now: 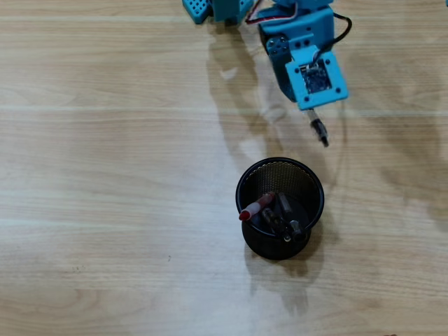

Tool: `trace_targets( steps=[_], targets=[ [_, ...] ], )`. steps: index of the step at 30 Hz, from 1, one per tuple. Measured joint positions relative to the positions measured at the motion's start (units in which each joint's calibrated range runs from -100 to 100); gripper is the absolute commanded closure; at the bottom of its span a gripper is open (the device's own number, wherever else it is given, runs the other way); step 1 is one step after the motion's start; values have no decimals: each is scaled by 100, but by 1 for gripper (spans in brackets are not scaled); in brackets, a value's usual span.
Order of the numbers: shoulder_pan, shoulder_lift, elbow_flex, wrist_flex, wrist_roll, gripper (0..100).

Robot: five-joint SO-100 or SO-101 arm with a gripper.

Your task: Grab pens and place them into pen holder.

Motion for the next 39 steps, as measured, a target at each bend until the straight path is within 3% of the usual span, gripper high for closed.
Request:
trace_targets(
  steps=[1, 9, 19, 32, 39],
  targets=[
    [244, -483, 328, -337, 468, 98],
    [668, -2044, 1278, -1670, 2156, 98],
    [532, -2621, 1988, -4022, 3382, 98],
    [388, -2256, 2166, -5173, 3548, 98],
    [153, -1790, 2166, -6687, 2634, 98]
  ],
)
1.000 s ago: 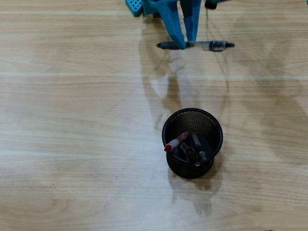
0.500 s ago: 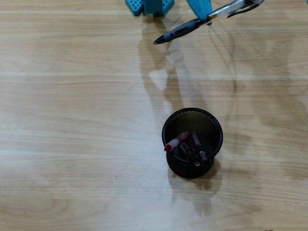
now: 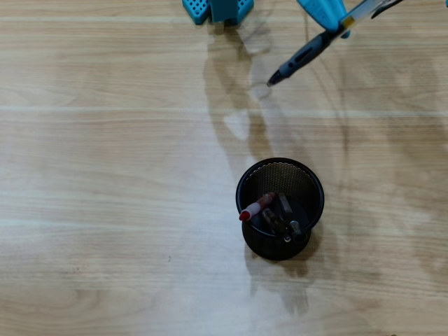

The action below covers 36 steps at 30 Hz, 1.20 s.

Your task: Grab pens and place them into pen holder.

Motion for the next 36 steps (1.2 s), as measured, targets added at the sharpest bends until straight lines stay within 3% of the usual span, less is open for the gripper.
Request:
trace_targets(
  steps=[13, 22, 36],
  targets=[
    [-54, 687, 470, -1436, -592, 98],
    [189, 696, 1935, -3599, -930, 98],
    [514, 1450, 2228, -3806, -1995, 98]
  ],
)
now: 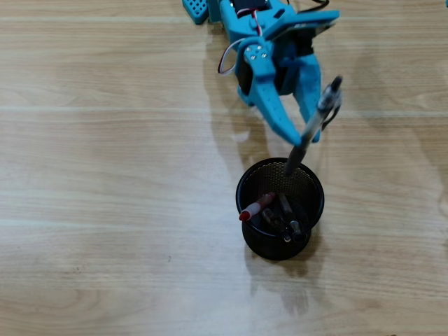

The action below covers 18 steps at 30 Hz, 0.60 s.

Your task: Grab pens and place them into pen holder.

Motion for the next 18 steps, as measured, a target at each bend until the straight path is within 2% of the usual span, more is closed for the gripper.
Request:
trace_targets(
  steps=[12, 15, 18],
  targets=[
    [135, 59, 621, 0, -462, 97],
    [162, 59, 666, 0, -535, 92],
    [189, 59, 666, 0, -535, 91]
  ],
)
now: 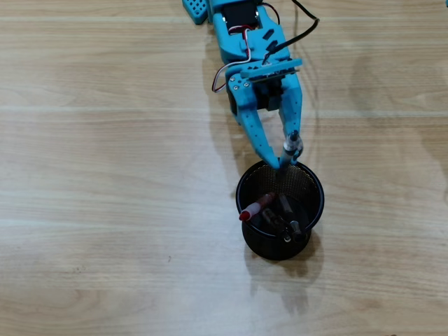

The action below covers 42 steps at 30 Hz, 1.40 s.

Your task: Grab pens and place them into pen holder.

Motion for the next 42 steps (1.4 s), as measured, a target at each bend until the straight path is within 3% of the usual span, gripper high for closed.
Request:
trace_targets(
  steps=[11, 15, 22, 31, 42],
  targets=[
    [-45, 0, 0, 0, -5, 92],
    [-45, 0, 27, 0, -5, 98],
    [-45, -772, 710, 0, 16, 98],
    [-36, -2587, 2148, 0, 442, 98],
    [-45, -5556, 4083, 0, 1642, 98]
  ],
)
